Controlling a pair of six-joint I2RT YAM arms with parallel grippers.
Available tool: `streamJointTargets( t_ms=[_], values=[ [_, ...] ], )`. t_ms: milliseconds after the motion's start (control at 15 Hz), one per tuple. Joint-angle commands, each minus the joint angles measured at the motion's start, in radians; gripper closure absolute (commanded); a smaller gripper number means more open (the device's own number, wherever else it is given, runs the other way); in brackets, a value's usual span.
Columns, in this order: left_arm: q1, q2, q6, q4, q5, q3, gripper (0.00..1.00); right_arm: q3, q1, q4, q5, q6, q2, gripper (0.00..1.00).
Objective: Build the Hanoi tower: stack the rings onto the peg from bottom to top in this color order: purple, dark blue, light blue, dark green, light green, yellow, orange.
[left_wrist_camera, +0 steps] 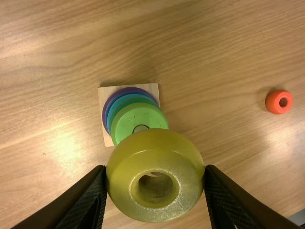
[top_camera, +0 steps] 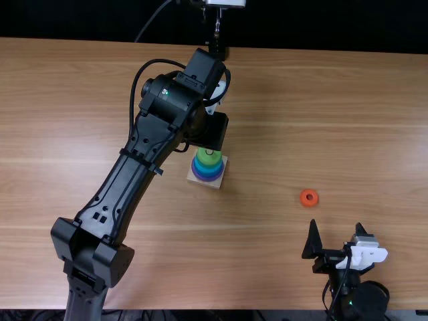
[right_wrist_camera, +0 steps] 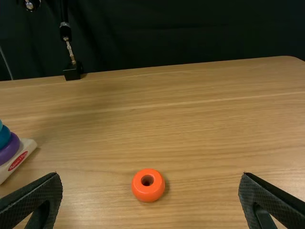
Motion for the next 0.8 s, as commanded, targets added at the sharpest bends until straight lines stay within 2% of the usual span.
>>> streamJointTargets(
  t_ms=[0, 200, 467, 733],
  values=[
    [-0.012, 0.025, -0.003, -0.002, 0.003, 0.031, 1.0, -0.048, -0.011, -0.069, 0.012, -0.005, -0.025, 0.0],
    [-0.014, 0.028, -0.007, -0.002, 0.003, 0.028, 1.0, -0.048, -0.011, -0.069, 0.012, -0.005, -0.025, 0.0],
    [-0.028, 0.029, -0.042, 0.0, 0.003, 0.025, 1.0, -0.048, -0.011, -0.069, 0.012, -0.005, -0.025, 0.0],
    [-0.04, 0.052, -0.042, 0.0, 0.003, 0.027, 1.0, -0.048, -0.011, -0.069, 0.012, -0.005, -0.025, 0.0]
  ],
)
